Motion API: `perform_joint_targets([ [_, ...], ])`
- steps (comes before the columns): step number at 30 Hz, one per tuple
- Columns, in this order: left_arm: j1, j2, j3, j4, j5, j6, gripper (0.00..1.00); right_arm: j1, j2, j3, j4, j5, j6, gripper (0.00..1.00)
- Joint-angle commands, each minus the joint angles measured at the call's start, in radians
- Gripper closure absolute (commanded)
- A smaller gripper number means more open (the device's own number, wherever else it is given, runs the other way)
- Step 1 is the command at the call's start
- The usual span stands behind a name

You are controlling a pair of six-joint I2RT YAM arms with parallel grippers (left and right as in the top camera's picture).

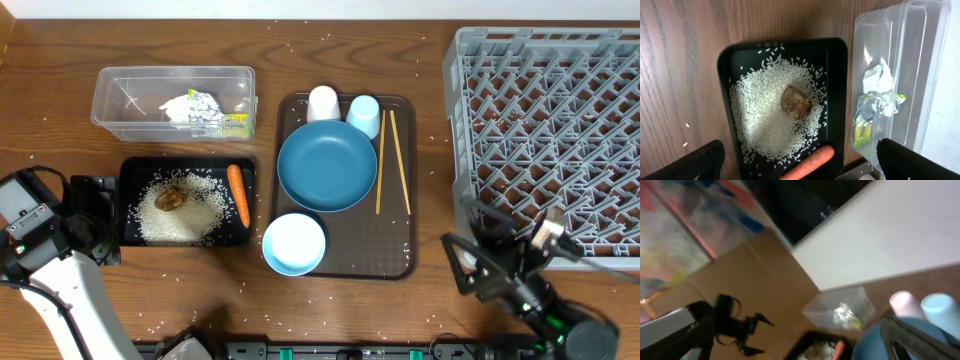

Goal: Sort waste into correct bins and load items into the dishwasher rack
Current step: 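Reach the right gripper left to the light blue bowl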

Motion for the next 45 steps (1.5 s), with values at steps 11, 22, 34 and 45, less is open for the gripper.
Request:
perform_joint_targets([
  [11,0.003,-0.002,0.002,-0.003,-0.009,0.016,0.02,0.171,0.742,0.631,-0.435,-0.039,-0.463,0.01],
  [22,0.003,-0.002,0.002,-0.003,-0.009,0.016,0.02,0.847,1.213,0.948,-0.874,0.63,-0.581,0.01],
  [34,0.003,-0.002,0.002,-0.003,-0.009,0.016,0.02,1.075,1.526,0.982,-0.88,0.657,-0.605,0.01],
  [45,0.003,-0.002,0.002,-0.003,-0.009,0.016,0.02,1.139,1.653,0.984,-0.765,0.698,-0.626,0.15],
])
